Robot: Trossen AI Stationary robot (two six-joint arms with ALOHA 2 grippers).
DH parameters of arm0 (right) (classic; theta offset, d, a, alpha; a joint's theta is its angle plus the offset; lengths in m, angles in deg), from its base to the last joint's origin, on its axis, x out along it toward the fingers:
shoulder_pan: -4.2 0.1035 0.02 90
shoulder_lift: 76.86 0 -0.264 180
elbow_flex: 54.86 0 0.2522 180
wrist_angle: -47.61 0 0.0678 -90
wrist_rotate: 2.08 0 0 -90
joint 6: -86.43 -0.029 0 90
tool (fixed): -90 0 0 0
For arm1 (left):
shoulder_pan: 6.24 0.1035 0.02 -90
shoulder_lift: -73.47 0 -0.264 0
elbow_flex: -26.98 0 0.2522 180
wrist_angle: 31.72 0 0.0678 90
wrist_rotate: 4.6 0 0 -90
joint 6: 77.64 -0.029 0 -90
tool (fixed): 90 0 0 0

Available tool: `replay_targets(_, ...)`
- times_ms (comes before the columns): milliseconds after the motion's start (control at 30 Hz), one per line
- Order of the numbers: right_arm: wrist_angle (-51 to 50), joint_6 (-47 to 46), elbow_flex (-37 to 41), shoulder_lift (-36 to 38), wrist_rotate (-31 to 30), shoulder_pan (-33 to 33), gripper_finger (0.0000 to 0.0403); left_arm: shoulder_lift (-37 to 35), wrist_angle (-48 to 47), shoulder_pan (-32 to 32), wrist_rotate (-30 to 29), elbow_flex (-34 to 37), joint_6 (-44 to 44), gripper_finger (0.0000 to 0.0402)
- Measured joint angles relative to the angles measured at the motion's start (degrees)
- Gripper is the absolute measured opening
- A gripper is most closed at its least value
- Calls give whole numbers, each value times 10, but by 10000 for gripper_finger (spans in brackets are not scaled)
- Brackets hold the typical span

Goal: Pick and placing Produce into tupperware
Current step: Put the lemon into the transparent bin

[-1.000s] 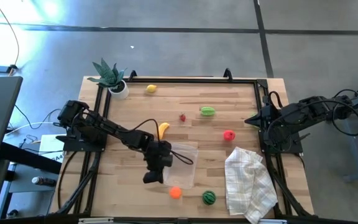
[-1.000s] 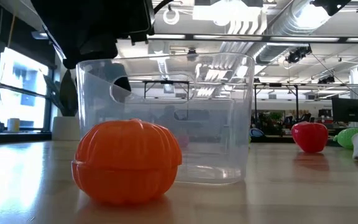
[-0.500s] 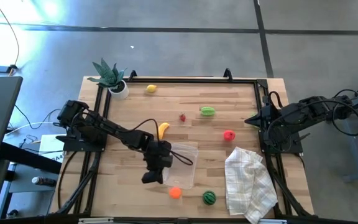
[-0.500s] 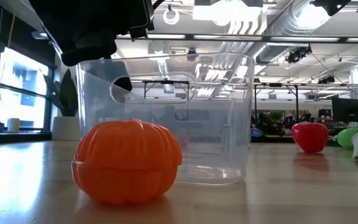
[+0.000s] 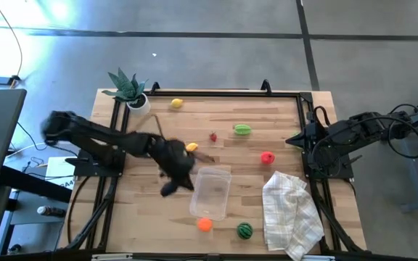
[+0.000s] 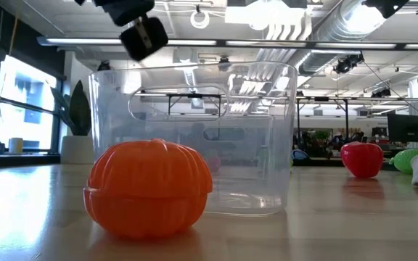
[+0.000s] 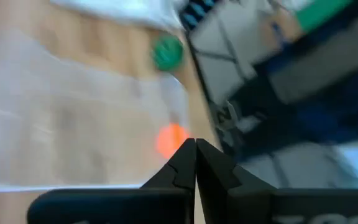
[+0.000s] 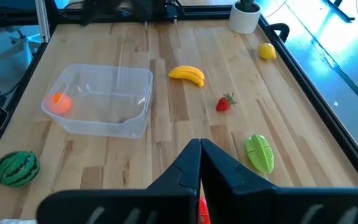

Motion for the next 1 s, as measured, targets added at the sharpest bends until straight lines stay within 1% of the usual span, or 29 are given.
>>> replay_targets(167, 11, 0, 0, 0, -6, 0, 0, -125, -70, 88, -118, 0, -72, 1)
replay_targets(233, 16, 0, 0, 0, -12, 0, 0, -167, -78, 122, -136, 0, -122, 1)
replay_targets(367, 25, 0, 0, 0, -30, 0, 0, -235, -90, 176, -143, 0, -251, 1)
replay_targets(433, 26, 0, 0, 0, -37, 0, 0, -260, -102, 191, -170, 0, -294, 1)
replay_targets(500, 26, 0, 0, 0, -45, 0, 0, -276, -111, 199, -202, 0, -315, 1)
replay_targets(633, 26, 0, 0, 0, -50, 0, 0, -275, -172, 217, -265, 0, -296, 1)
replay_targets(733, 26, 0, 0, 0, -50, 0, 0, -248, -200, 251, -276, 0, -291, 1)
replay_targets(800, 26, 4, 0, 0, -50, 0, 0, -221, -209, 280, -262, 0, -292, 1)
replay_targets(867, 26, 7, 0, 0, -50, 0, 0, -192, -208, 315, -230, 0, -306, 1)
replay_targets(1000, 25, 2, 0, 0, -50, 0, 0, -128, -214, 393, -159, -7, -374, 1)
